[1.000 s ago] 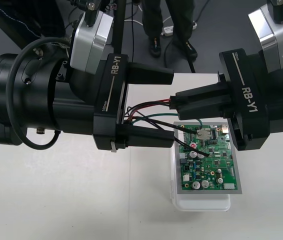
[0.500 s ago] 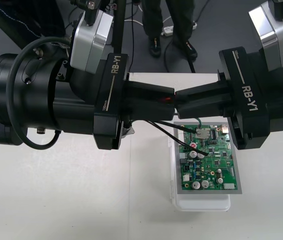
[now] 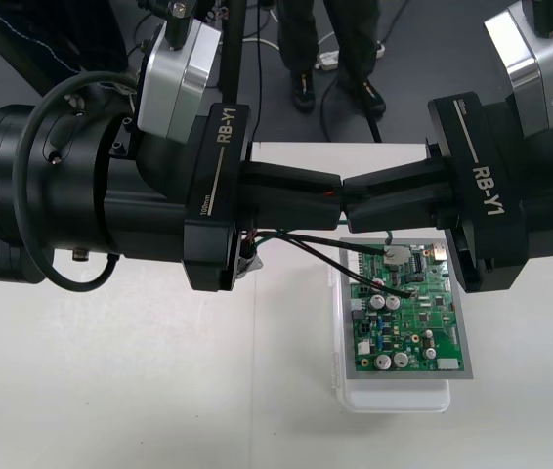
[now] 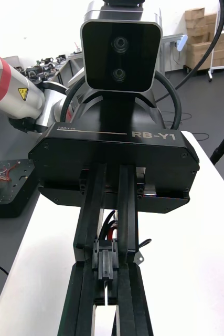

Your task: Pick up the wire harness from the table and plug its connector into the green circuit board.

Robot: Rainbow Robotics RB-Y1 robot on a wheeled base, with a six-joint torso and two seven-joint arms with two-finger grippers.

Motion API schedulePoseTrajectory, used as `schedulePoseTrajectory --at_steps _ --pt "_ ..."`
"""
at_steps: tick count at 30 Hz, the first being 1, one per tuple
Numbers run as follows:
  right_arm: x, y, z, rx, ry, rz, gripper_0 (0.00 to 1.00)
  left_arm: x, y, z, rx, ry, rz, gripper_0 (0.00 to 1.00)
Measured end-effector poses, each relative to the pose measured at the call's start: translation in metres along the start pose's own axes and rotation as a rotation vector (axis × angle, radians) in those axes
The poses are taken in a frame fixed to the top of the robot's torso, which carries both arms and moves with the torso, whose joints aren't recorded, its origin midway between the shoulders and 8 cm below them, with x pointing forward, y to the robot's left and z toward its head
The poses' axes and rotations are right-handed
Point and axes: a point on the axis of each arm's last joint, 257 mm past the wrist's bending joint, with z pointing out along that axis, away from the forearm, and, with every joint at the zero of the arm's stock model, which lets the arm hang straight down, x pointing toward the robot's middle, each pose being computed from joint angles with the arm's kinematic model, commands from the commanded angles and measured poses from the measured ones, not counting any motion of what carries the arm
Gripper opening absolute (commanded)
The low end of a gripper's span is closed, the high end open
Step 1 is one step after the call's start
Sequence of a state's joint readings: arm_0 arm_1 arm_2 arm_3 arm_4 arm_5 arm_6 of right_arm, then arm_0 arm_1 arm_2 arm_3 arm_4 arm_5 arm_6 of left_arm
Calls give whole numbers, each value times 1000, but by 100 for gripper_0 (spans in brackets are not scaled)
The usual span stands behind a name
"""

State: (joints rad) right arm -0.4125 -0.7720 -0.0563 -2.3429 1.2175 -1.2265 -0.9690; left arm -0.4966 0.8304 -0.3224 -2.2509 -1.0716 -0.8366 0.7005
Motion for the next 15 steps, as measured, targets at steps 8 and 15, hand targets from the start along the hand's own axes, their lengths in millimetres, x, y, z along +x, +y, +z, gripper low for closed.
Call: schedulePoseTrajectory --at_steps 8,15 --pt "0 0 0 2 0 -1 100 1 -1 0 1 0 -1 0" --pt "0 -1 0 3 1 -1 100 1 -1 0 1 0 -1 0"
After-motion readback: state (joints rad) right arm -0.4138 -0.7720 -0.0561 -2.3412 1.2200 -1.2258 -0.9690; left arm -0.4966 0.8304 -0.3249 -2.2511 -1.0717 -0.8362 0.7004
